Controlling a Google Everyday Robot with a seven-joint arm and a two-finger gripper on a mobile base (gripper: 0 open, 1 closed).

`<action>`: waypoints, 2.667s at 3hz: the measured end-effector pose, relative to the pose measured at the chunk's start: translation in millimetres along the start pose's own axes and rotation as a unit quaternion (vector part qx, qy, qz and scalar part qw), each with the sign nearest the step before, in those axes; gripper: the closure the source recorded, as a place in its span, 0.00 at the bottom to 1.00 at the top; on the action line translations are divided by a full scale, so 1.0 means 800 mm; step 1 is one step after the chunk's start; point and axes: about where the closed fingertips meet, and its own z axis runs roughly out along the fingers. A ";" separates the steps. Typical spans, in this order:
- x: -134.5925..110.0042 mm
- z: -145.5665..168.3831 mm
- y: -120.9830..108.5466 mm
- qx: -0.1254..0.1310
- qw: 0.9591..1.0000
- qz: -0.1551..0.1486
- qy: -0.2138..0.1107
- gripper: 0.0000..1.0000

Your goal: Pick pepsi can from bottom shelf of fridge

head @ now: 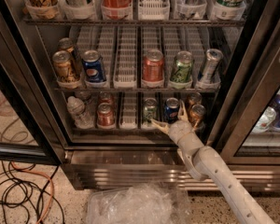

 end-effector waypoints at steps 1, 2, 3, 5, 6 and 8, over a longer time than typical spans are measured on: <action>-0.003 0.016 0.003 0.004 1.000 0.011 -0.006 0.16; -0.013 0.036 0.010 0.004 1.000 0.023 -0.020 0.34; -0.016 0.041 0.011 0.007 0.999 0.030 -0.020 0.57; -0.037 0.041 0.010 0.000 0.999 0.021 -0.037 1.00; -0.045 0.040 0.014 -0.004 0.999 0.016 -0.048 1.00; -0.069 0.008 -0.006 0.032 0.997 0.013 -0.075 1.00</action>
Offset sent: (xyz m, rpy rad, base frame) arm 0.0355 0.0370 0.0117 0.0975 -0.0352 0.0249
